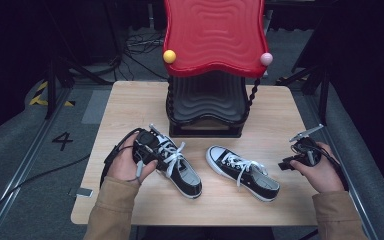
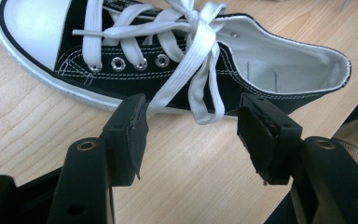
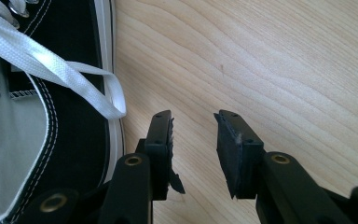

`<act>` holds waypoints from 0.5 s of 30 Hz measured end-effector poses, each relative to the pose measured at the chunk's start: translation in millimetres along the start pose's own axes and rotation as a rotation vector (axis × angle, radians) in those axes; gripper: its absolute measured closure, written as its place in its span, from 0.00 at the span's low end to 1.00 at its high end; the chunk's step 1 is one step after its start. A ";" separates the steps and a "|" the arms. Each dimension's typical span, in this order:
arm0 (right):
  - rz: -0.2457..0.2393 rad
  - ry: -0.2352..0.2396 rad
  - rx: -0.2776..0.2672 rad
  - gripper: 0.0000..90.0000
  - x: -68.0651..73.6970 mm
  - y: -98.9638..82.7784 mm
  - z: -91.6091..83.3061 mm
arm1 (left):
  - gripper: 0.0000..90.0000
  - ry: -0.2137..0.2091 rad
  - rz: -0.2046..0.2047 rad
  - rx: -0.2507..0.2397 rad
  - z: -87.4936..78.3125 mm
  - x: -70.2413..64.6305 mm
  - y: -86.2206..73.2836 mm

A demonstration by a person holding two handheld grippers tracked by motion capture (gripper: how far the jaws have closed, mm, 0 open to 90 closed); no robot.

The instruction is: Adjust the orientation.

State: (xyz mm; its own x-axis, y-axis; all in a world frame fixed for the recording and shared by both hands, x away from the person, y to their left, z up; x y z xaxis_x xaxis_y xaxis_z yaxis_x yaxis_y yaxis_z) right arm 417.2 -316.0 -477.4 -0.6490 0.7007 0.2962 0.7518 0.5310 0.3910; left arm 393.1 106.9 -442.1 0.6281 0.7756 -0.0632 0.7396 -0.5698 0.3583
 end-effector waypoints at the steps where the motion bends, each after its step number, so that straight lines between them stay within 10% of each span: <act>1: -0.003 0.001 0.002 0.74 -0.4 -0.6 -0.2 | 0.49 -0.006 0.003 -0.005 -0.9 -1.9 1.2; 15: 0.009 -0.002 0.009 0.73 -1.6 -4.5 0.4 | 0.51 -0.112 0.086 -0.057 -10.8 -38.8 14.8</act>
State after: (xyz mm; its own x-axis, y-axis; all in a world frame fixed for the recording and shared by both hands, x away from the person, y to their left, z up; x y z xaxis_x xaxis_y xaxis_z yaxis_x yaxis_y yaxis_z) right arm 414.9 -319.4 -480.0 -0.6416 0.7069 0.2978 0.7589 0.5284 0.3806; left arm 377.1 71.3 -424.2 0.7137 0.6878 -0.1325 0.6693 -0.6138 0.4187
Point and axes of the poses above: each handheld gripper's, and its own axes: z roughly forward along the jaws, y roughly out of its top, x roughly to its left, the point moved 8 cm from there along z, roughly forward along the jaws, and after that the axes turned 11 degrees about y, right-handed, at the moved point
